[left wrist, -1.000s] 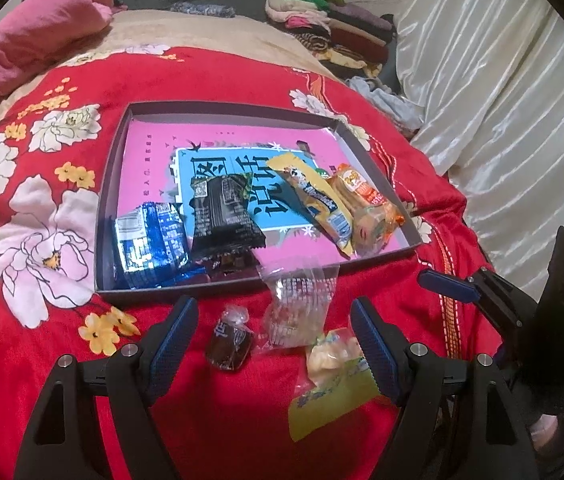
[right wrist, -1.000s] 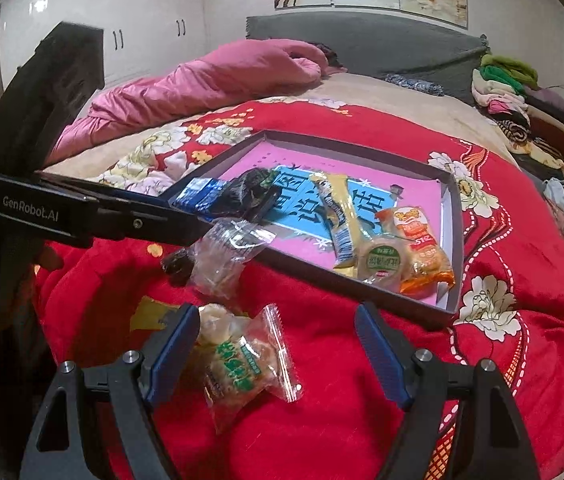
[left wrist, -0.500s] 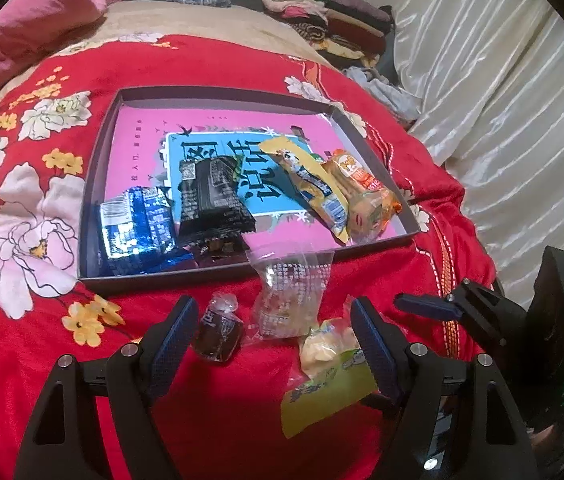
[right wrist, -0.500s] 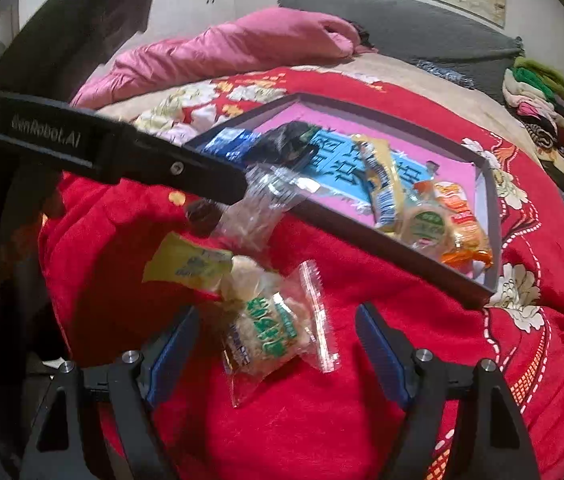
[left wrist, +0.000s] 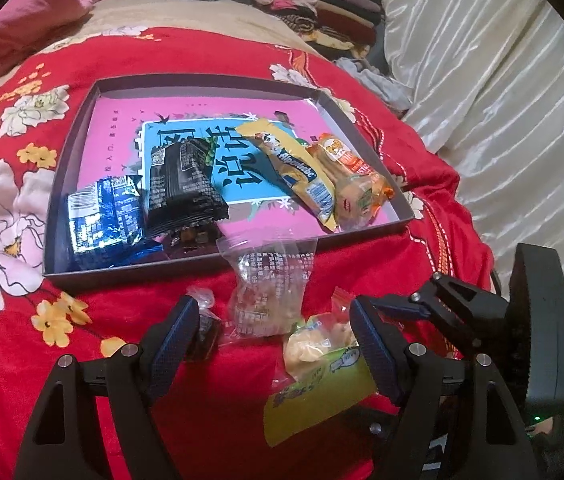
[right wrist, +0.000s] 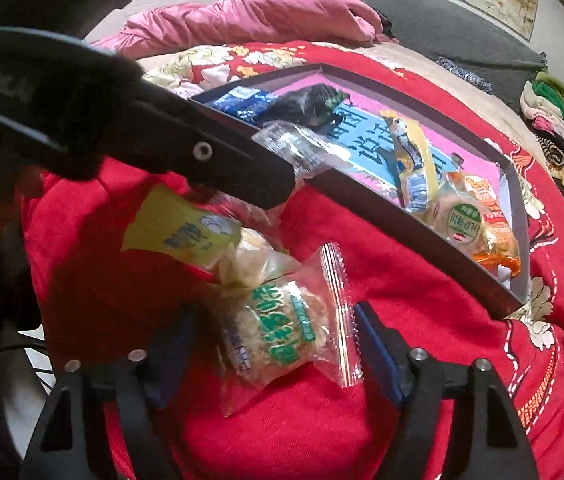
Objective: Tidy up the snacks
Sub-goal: 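Grasp the clear candy bag with the left tool while the right tool grasps the green-printed pastry bag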
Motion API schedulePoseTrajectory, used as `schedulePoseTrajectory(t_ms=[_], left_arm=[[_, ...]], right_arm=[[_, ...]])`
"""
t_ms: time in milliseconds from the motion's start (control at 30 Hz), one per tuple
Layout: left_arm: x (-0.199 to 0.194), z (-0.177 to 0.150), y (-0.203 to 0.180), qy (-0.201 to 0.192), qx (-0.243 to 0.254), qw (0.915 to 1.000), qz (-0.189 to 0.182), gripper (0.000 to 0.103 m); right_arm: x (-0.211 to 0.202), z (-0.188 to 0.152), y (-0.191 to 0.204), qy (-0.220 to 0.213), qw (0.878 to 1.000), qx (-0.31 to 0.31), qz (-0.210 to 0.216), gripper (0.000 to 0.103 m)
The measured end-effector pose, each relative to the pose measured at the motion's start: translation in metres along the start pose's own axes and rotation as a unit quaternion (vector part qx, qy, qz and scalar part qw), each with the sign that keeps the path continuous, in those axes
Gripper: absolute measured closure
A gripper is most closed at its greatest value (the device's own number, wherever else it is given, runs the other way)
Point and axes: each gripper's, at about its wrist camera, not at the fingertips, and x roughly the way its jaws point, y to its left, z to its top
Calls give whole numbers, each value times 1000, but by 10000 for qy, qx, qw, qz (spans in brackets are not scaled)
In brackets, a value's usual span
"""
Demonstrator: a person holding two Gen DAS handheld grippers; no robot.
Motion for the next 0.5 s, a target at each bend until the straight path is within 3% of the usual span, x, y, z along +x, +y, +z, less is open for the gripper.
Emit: schedulePoseTrajectory(t_ms=[33,333,500], left_arm=[[0,1,0,-7,-12,10000,-3,24],[9,7,-2,-6,-50,10000,55,25],[17,11,-3,52,-141,9998,103,34]], right_arm=[[1,0,-1,-6,10000,12,46,36],[1,0,-15,-3,9997,224,51,41],[-2,1,-18,3,9992,375,-163,43]])
